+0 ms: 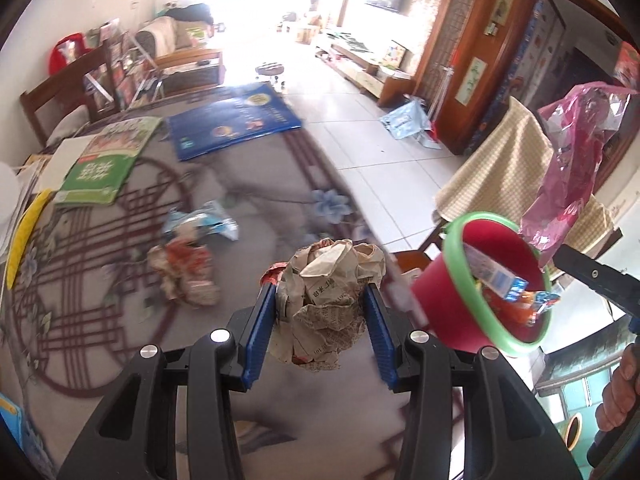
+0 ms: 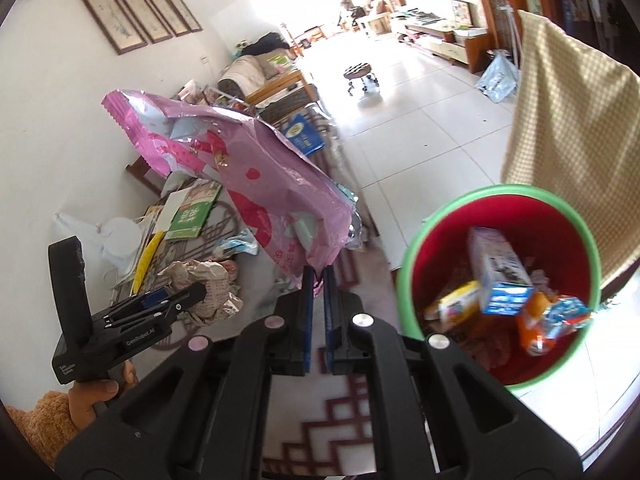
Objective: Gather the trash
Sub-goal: 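Lower the paper wad into the bucket with the left tool, then open the left tool while the right tool releases the pink wrapper into the bucket, then grasp the crumpled red-white paper wad on the table with the left tool, then grasp the clear plastic wrapper with blue print with the right tool, then lift the paper wad and plastic wrapper and carry both toward the red bucket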
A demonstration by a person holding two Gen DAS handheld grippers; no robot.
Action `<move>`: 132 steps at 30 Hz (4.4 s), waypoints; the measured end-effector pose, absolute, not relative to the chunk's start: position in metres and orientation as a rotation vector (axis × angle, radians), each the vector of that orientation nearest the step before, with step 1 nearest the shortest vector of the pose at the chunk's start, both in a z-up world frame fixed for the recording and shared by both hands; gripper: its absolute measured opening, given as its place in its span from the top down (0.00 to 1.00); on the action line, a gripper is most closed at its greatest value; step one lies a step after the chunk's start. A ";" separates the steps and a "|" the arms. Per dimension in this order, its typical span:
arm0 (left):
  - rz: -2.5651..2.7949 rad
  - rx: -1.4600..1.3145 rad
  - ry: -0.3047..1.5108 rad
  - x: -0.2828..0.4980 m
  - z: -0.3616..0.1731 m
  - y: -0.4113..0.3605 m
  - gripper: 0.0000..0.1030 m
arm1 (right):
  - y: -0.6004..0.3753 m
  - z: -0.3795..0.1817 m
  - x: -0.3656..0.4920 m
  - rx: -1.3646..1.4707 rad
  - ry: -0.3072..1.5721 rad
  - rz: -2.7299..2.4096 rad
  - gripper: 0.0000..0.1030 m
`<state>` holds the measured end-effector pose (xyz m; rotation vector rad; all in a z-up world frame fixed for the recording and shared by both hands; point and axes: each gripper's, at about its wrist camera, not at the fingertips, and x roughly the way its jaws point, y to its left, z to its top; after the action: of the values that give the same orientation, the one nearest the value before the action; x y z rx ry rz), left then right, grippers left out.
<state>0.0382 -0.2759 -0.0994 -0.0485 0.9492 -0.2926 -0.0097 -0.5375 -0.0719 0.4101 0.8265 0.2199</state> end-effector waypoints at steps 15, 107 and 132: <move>-0.558 -0.010 0.936 0.059 -0.082 -0.403 0.59 | -0.636 -0.086 -0.050 0.532 0.811 -0.046 0.95; -0.188 -0.239 1.167 0.093 -0.224 0.020 0.69 | -0.272 -0.234 0.204 0.983 1.152 -0.041 0.55; -0.227 -0.208 1.081 0.087 -0.186 -0.006 0.69 | -0.242 -0.126 0.090 0.297 0.992 0.171 0.80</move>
<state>0.0874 -0.0055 -0.1861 -0.2083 1.0811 -0.2269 0.0903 -0.2422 -0.1258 0.2968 0.9922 0.1708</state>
